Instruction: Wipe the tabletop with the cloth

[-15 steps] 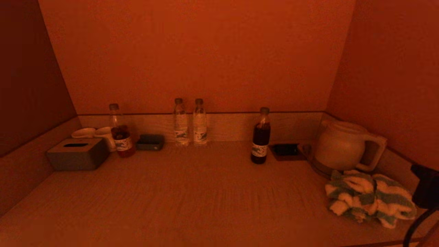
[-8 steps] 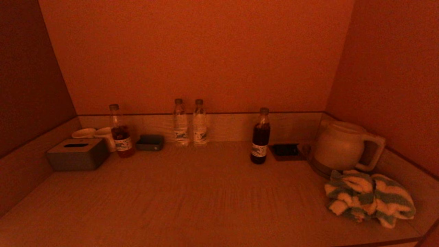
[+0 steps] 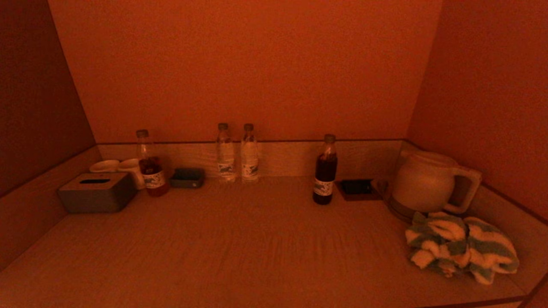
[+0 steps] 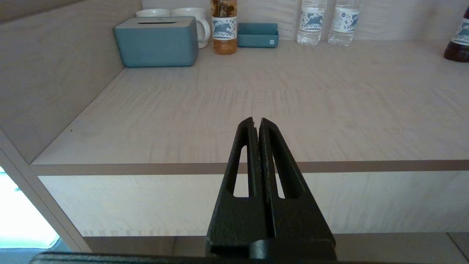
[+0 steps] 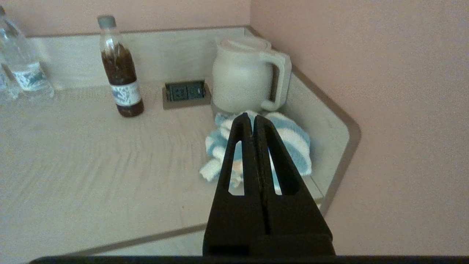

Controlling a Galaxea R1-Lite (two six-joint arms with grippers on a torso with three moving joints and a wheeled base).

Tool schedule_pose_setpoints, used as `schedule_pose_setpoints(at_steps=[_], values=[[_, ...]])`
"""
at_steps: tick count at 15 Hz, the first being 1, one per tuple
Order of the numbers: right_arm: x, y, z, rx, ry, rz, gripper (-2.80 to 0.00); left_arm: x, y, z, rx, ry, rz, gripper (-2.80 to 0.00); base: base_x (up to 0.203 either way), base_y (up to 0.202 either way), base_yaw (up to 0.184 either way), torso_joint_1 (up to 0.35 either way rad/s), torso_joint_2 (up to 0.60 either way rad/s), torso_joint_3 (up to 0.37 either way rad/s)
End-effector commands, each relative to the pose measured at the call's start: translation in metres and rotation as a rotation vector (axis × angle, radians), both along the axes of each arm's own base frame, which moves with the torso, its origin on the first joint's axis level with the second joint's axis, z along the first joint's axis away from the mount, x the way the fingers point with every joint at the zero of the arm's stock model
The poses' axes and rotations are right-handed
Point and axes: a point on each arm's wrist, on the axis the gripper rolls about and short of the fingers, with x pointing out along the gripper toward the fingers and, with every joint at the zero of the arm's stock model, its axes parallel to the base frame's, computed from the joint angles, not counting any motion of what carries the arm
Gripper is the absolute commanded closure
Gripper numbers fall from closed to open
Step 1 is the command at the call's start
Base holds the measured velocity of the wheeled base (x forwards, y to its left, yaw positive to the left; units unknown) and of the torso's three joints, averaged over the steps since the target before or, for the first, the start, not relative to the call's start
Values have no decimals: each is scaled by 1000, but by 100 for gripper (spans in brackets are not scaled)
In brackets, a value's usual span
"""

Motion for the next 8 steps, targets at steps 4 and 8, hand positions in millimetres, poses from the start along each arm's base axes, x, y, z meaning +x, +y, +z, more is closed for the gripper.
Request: schedule_pose_setpoints(at_steps=[4, 8], values=[[-23, 1, -17, -13, -6, -21, 0, 0, 0, 0, -1, -1, 0, 0, 0, 0, 0, 0, 0, 0], [-32, 2, -31, -19, 5, -30, 0, 0, 0, 0, -1, -1, -1, 0, 0, 0, 0, 0, 0, 0]])
